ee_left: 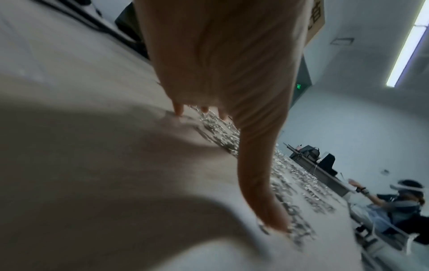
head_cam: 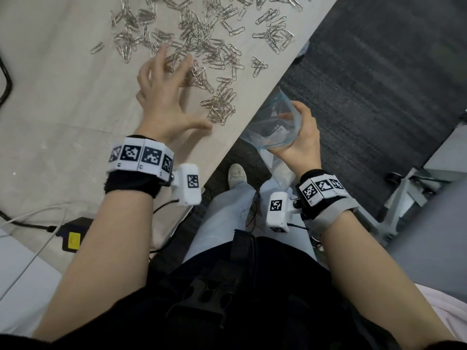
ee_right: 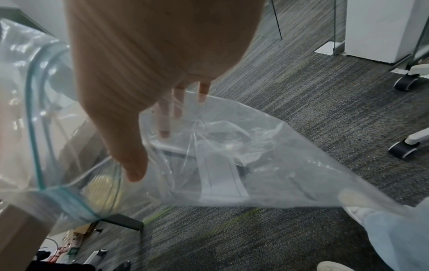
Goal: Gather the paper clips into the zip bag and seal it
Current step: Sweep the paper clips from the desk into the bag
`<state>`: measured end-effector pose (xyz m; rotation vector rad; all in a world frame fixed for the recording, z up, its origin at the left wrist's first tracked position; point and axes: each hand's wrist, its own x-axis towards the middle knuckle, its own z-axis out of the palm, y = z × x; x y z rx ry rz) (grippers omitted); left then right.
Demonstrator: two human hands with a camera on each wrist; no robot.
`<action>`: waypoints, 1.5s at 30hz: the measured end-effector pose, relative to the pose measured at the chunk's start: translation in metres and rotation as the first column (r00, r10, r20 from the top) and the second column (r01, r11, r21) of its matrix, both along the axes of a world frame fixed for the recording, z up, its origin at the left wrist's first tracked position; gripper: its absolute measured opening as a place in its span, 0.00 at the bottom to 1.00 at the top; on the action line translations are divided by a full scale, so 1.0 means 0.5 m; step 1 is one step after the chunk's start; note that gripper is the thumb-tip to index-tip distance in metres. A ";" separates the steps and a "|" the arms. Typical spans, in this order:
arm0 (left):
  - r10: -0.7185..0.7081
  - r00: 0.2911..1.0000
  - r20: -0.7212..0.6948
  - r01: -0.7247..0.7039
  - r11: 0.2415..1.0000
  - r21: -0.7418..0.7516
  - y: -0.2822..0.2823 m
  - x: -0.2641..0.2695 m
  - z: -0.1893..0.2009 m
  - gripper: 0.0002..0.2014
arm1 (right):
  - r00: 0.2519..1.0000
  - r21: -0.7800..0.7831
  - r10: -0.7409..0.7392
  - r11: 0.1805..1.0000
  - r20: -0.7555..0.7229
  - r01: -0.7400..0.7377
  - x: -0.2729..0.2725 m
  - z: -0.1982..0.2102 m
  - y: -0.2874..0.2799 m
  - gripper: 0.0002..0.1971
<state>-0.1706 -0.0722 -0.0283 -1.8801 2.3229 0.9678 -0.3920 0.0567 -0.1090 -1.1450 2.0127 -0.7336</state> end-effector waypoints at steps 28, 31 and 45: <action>-0.168 0.887 -0.431 0.121 0.984 -0.134 0.078 -0.127 -0.060 0.16 | 0.999 -0.084 0.025 0.996 0.020 -0.023 0.011 0.021 -0.001 0.44; -0.145 0.850 -0.506 0.102 0.988 -0.112 0.080 -0.128 -0.052 0.17 | 1.000 -0.095 0.019 0.995 0.024 -0.016 0.015 0.020 -0.003 0.42; -0.105 0.928 -0.357 0.117 0.993 0.013 0.054 -0.105 -0.040 0.25 | 0.999 -0.135 -0.031 0.990 0.035 0.036 0.026 0.012 -0.008 0.37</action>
